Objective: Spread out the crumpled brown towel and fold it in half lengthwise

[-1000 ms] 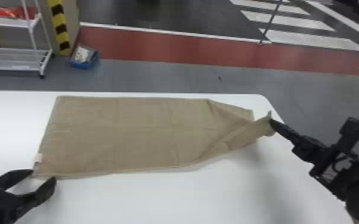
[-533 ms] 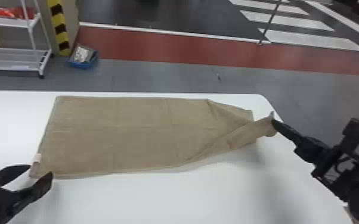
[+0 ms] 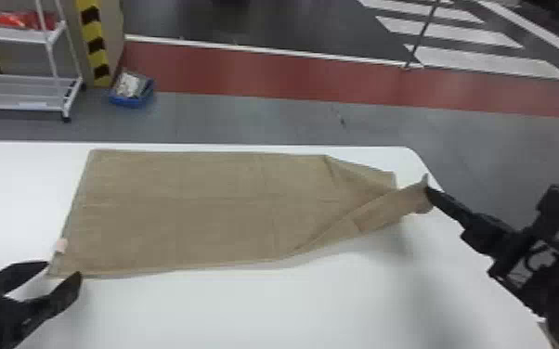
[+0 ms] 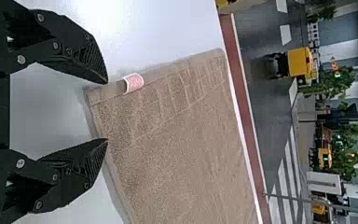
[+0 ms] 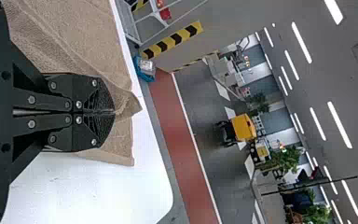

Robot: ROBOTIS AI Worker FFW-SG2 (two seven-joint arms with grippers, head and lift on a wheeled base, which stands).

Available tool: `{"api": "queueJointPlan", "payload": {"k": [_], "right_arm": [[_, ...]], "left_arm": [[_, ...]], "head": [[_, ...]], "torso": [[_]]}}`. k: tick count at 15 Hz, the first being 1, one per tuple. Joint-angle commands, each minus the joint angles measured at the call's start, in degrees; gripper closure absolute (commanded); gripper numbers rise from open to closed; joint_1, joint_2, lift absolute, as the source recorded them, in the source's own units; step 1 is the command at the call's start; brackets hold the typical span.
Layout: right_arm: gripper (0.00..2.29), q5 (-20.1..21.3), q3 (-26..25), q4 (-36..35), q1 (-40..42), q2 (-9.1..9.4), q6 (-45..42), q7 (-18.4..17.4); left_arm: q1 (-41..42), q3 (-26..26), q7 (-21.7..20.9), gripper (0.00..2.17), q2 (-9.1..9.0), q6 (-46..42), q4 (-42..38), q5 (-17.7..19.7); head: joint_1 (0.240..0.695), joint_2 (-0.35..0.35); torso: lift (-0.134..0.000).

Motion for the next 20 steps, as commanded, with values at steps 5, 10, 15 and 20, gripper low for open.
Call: {"api": "queueJointPlan", "payload": {"k": [5, 10, 15, 20], "right_arm": [[1.30, -1.0, -1.5, -1.6, 0.9, 0.00, 0.9, 0.3], [1.30, -1.4, -3.6, -2.5, 2.0, 0.00, 0.9, 1.1], [1.30, 1.6, -4.1, -2.9, 2.1, -0.79, 5.9, 2.5], [0.57, 11.1, -0.5, -2.7, 3.5, 0.70, 7.2, 2.5]], "left_arm": [[0.3, -0.2, 0.3, 1.63, -0.09, 0.6, -0.8, -0.2], [4.5, 2.9, 0.7, 1.63, -0.17, 0.3, -7.0, 0.4], [10.5, 8.0, 0.9, 1.63, -1.84, 2.6, -17.0, 0.4], [10.7, 7.0, 1.0, 1.63, -1.84, 3.4, -17.3, 0.2]], "head": [[0.695, -0.236], [0.695, -0.249], [0.695, -0.260], [0.695, -0.251]], "torso": [[-0.124], [-0.124], [-0.124], [-0.124]]}}
